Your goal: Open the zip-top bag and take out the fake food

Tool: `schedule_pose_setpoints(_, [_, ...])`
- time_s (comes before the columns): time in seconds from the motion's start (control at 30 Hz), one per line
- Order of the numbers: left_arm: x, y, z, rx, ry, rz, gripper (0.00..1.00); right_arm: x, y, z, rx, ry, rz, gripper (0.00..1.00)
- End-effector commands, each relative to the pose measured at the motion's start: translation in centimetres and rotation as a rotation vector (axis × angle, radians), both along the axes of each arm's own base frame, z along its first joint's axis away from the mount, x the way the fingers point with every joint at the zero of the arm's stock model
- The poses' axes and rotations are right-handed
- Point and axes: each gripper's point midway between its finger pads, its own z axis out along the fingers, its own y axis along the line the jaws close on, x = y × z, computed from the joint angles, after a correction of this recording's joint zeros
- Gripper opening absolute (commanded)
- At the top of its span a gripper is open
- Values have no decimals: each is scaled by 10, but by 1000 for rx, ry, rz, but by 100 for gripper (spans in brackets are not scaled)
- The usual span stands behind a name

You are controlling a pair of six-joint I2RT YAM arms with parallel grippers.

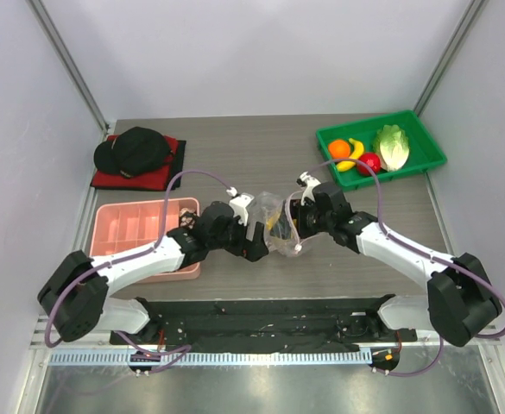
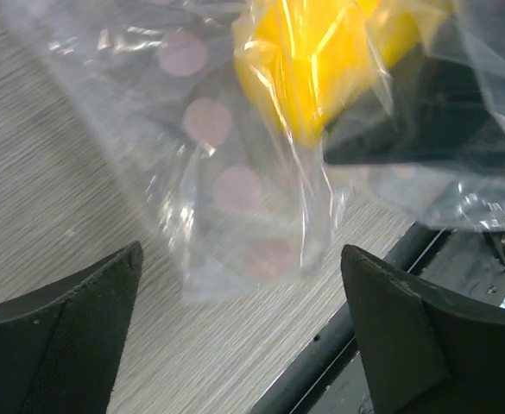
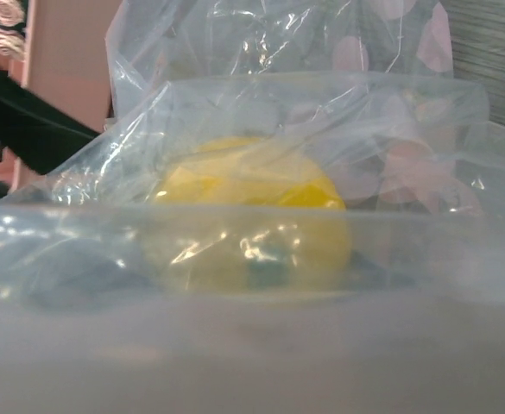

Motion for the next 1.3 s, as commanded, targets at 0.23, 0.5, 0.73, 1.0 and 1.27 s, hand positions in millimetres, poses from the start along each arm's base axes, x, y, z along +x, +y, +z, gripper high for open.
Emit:
schedule_pose_setpoints(0.23, [52, 10, -13, 126, -59, 230, 0, 2, -6, 44, 39, -79, -26, 33])
schedule_pose_setpoints(0.5, [70, 44, -46, 330, -18, 362, 0, 3, -39, 48, -106, -135, -88, 33])
schedule_pose_setpoints(0.73, [77, 64, -75, 433, 26, 433, 0, -9, -51, 66, -91, -104, -135, 33])
schedule_pose_setpoints(1.0, [75, 43, -53, 296, 7, 365, 1, -17, -50, 84, -40, -110, -134, 28])
schedule_pose_setpoints(1.27, [58, 40, 5, 171, -26, 334, 51, -16, -65, 66, -40, -101, -259, 27])
